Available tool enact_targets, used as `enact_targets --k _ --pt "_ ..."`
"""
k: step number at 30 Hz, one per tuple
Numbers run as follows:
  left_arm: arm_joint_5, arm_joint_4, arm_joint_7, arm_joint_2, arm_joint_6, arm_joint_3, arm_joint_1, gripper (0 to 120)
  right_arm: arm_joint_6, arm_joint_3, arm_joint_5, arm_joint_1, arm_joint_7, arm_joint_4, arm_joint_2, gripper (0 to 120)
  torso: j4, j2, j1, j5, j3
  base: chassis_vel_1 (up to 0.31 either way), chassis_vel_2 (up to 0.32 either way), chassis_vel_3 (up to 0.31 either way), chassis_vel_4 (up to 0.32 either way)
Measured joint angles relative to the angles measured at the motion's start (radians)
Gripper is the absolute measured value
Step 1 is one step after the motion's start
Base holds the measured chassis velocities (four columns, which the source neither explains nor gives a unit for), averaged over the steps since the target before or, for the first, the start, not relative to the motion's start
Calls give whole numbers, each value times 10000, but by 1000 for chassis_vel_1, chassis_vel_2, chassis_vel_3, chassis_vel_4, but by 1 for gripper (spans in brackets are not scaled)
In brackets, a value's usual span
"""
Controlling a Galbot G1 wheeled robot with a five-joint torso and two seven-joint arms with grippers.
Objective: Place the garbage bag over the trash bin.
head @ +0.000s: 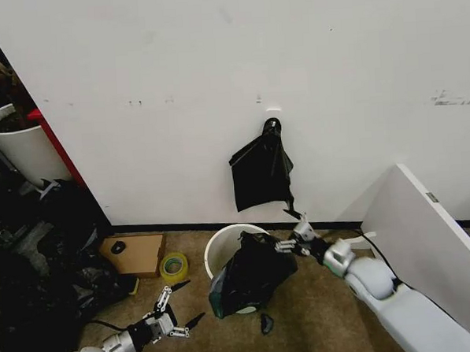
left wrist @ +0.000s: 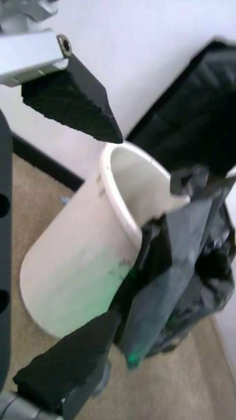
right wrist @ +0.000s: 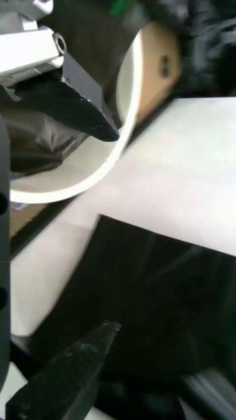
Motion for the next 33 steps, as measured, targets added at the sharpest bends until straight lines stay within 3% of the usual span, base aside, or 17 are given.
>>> enact_targets --k 2,6,10,12,14,18,24,33 --pt "-110 -40 -26 -152 -58 -262 94 100 -749 32 -702 869 -1498 -569 327 100 7 0 0 -2 1 0 0 0 0" --pt "-126 -46 -85 -332 -109 -467 178 100 -66 -8 -1060 1676 -2833 -1245 551 100 2 0 1 -6 1 0 0 0 0" --pt "-134 29 -178 -449 -115 -511 186 100 163 -246 -1105 2084 -3041 -1475 620 100 2 0 0 -5 0 0 0 0 0" --pt "-134 82 -231 -510 -115 -488 171 100 141 -605 -1499 2352 -2431 -1651 721 100 -7 0 0 -8 0 0 0 0 0" --pt "-105 90 -285 -600 -116 -453 181 100 -863 -1250 -2032 2725 -1269 -1709 895 100 -2 0 0 -2 0 0 0 0 0" --pt "-38 61 -443 -717 -114 -410 209 100 -2168 -1527 -2771 3297 -1909 -1979 1266 100 2 0 0 -10 -2 0 0 0 0" --pt "-11 38 -577 -803 -109 -434 303 100 -1793 -1875 -4012 3945 -3234 -3244 1913 100 0 0 0 -7 0 0 0 0 0" --pt "6 86 -652 -883 -104 -512 459 100 -1652 -1796 -4531 4196 -3535 -4607 2564 100 -2 0 0 -4 0 0 0 0 0"
